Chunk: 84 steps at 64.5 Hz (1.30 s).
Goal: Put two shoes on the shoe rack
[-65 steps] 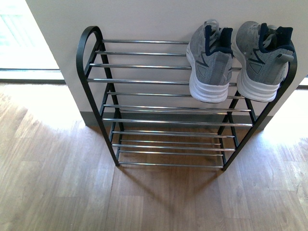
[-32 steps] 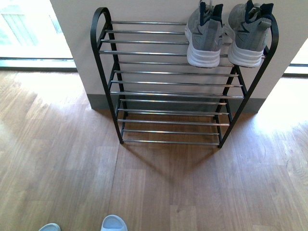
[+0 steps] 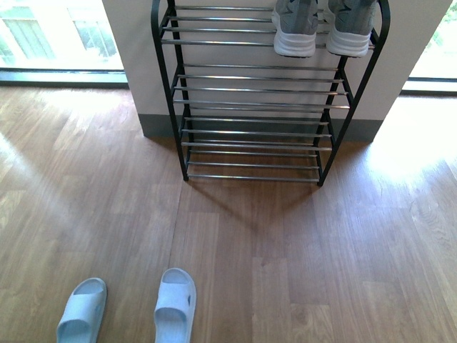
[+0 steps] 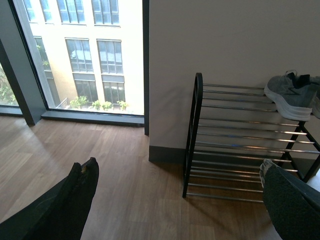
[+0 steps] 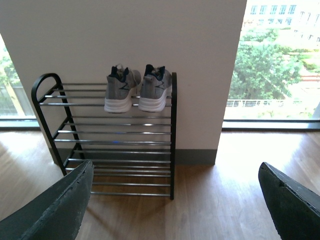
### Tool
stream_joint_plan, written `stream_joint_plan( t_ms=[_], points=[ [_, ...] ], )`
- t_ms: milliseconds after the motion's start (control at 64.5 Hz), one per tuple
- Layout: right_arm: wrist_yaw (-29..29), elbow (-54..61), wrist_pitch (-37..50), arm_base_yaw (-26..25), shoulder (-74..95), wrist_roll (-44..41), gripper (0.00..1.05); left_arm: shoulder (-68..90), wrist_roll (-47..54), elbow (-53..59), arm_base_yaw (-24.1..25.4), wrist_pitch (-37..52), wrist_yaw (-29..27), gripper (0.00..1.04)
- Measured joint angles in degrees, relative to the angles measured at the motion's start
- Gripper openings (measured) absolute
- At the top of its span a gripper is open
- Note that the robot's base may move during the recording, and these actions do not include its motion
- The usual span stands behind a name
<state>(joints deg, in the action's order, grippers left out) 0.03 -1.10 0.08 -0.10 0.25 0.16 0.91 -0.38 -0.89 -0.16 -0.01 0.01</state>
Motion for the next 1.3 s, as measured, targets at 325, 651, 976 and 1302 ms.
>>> stream_joint_plan(
  t_ms=[325,651,976,1302],
  points=[
    [0.0,0.0,0.0,0.0,0.0,0.0,0.96,0.0,0.0,0.0,0.0,0.0,0.0,0.95],
    [-0.1,0.0,0.0,0.0,0.0,0.0,0.96,0.0,0.0,0.0,0.0,0.0,-0.1,0.95],
    [0.0,0.0,0.0,0.0,0.0,0.0,0.96,0.0,0.0,0.0,0.0,0.0,0.0,0.95],
    [0.0,0.0,0.0,0.0,0.0,0.0,0.96,0.0,0.0,0.0,0.0,0.0,0.0,0.95]
  ],
)
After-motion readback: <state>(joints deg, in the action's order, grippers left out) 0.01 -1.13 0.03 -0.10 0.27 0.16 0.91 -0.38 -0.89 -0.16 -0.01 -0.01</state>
